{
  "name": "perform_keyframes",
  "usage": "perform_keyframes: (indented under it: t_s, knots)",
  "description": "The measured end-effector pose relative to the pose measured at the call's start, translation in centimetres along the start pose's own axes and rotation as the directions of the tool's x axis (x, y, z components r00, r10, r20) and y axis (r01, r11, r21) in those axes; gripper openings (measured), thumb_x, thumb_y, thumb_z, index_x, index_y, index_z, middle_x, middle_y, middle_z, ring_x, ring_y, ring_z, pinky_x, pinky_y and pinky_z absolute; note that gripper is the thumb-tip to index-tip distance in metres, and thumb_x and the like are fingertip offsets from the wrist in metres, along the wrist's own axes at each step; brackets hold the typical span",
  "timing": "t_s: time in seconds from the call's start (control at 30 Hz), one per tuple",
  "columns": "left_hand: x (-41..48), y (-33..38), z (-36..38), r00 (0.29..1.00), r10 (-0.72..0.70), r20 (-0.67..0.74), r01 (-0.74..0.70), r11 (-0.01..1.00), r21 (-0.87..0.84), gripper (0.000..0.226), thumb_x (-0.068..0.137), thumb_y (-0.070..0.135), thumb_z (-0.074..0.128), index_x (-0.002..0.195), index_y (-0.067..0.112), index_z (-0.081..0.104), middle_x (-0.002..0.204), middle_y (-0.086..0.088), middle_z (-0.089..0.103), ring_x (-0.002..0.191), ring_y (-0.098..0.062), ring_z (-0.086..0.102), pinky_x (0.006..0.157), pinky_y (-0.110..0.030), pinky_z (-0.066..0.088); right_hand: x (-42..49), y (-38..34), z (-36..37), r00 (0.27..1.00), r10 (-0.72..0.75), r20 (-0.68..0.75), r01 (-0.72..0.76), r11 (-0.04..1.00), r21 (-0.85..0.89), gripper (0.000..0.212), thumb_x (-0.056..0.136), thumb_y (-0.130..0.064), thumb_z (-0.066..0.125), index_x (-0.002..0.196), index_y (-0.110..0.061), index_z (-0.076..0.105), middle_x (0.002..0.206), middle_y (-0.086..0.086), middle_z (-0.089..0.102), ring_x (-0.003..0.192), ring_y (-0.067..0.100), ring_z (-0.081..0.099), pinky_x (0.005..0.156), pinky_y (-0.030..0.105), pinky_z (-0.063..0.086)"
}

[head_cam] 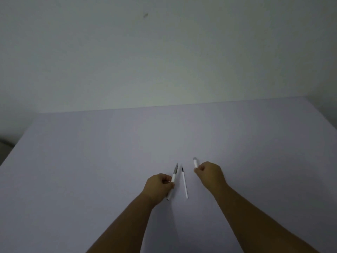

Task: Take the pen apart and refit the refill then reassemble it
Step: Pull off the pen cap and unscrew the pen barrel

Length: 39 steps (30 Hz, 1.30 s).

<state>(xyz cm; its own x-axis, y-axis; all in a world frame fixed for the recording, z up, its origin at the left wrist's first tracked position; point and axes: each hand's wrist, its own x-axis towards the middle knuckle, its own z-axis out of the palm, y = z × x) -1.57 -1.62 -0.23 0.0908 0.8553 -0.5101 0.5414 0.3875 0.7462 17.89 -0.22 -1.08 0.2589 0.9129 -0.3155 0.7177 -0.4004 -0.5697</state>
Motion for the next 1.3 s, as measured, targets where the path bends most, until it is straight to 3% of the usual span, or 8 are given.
perform_keyframes:
  t_s: [0.1, 0.27, 0.43, 0.63, 0.77, 0.9, 1.1, 1.3]
  knots:
    - [0.0, 0.2, -0.1, 0.999, 0.016, -0.031, -0.016, 1.000, 0.005, 0.012, 0.084, 0.021, 0.065, 0.094, 0.018, 0.070, 0.084, 0.001, 0.067, 0.077, -0.017, 0.063, 0.077, -0.032, 0.058, -0.7, 1.0, 1.1, 0.992, -0.115, 0.045, 0.123, 0.962, -0.244, 0.029, 0.087, -0.033, 0.057, 0.093, -0.006, 0.066, 0.093, 0.011, 0.069, 0.088, 0.026, 0.063, 0.073, 0.035, 0.053]
    - [-0.2, 0.3, 0.1, 0.998, 0.022, -0.067, -0.025, 0.999, -0.031, 0.004, 0.082, 0.023, 0.067, 0.082, 0.027, 0.065, 0.076, 0.008, 0.065, 0.064, -0.007, 0.059, 0.047, -0.014, 0.049, -0.7, 1.2, 2.1, 0.984, -0.170, 0.056, 0.179, 0.927, -0.331, 0.032, 0.086, -0.037, 0.057, 0.095, -0.007, 0.064, 0.098, 0.010, 0.068, 0.093, 0.025, 0.060, 0.075, 0.034, 0.049]
    - [-0.3, -0.1, 0.3, 0.997, 0.010, -0.072, -0.014, 0.999, -0.047, 0.004, 0.082, 0.021, 0.067, 0.081, 0.023, 0.064, 0.070, 0.002, 0.067, 0.058, -0.010, 0.060, 0.053, -0.022, 0.055, -0.8, 1.2, 2.4, 0.992, -0.122, 0.015, 0.121, 0.941, -0.317, 0.033, 0.084, -0.039, 0.061, 0.093, -0.007, 0.064, 0.096, 0.010, 0.068, 0.091, 0.025, 0.061, 0.063, 0.027, 0.040]
    - [-0.2, 0.0, 0.3, 0.995, 0.041, -0.087, -0.040, 0.999, 0.012, 0.008, 0.082, 0.023, 0.067, 0.089, 0.019, 0.065, 0.074, 0.002, 0.065, 0.060, -0.009, 0.058, 0.054, -0.021, 0.053, -1.3, 0.9, 2.4, 0.996, -0.094, 0.004, 0.092, 0.961, -0.259, 0.038, 0.082, -0.043, 0.063, 0.091, -0.006, 0.065, 0.092, 0.010, 0.068, 0.089, 0.025, 0.061, 0.067, 0.030, 0.046]
    - [-0.3, 0.2, 0.1, 0.984, 0.150, -0.098, -0.129, 0.973, 0.189, 0.004, 0.082, 0.027, 0.064, 0.083, 0.027, 0.061, 0.080, 0.006, 0.063, 0.065, -0.004, 0.055, 0.057, -0.015, 0.045, -1.6, 0.0, 1.5, 0.994, -0.054, -0.097, 0.057, 0.998, 0.024, 0.047, 0.086, -0.051, 0.054, 0.076, -0.006, 0.064, 0.073, 0.007, 0.065, 0.076, 0.025, 0.062, 0.066, 0.033, 0.048]
    - [-0.6, 0.9, 0.1, 0.959, 0.275, -0.062, -0.238, 0.908, 0.343, 0.008, 0.085, 0.026, 0.059, 0.090, 0.020, 0.063, 0.084, 0.005, 0.060, 0.071, -0.010, 0.053, 0.059, -0.014, 0.040, -1.1, -2.5, -0.2, 0.953, 0.125, 0.275, -0.248, 0.843, 0.478, 0.043, 0.083, -0.052, 0.057, 0.072, -0.013, 0.067, 0.067, 0.000, 0.066, 0.059, 0.015, 0.054, 0.058, 0.028, 0.045]
    - [-1.4, 2.0, -0.8, 0.927, 0.375, -0.011, -0.333, 0.835, 0.438, 0.018, 0.092, 0.024, 0.052, 0.095, 0.013, 0.065, 0.092, -0.005, 0.062, 0.076, -0.014, 0.049, 0.067, -0.023, 0.035, -1.4, -2.9, -1.8, 0.927, -0.069, 0.370, -0.145, 0.841, 0.521, 0.016, 0.082, -0.020, 0.069, 0.069, -0.011, 0.068, 0.067, 0.007, 0.067, 0.056, 0.016, 0.051, 0.059, 0.030, 0.046]
    - [-2.0, 3.0, -2.5, 0.968, 0.242, 0.069, -0.251, 0.949, 0.190, 0.020, 0.092, 0.026, 0.053, 0.097, 0.014, 0.069, 0.075, 0.002, 0.058, 0.067, -0.011, 0.050, 0.061, -0.020, 0.040, -2.2, -3.6, -2.9, 0.933, -0.179, 0.313, -0.043, 0.807, 0.589, 0.009, 0.081, -0.014, 0.068, 0.072, -0.011, 0.068, 0.070, 0.006, 0.069, 0.064, 0.016, 0.057, 0.059, 0.022, 0.050]
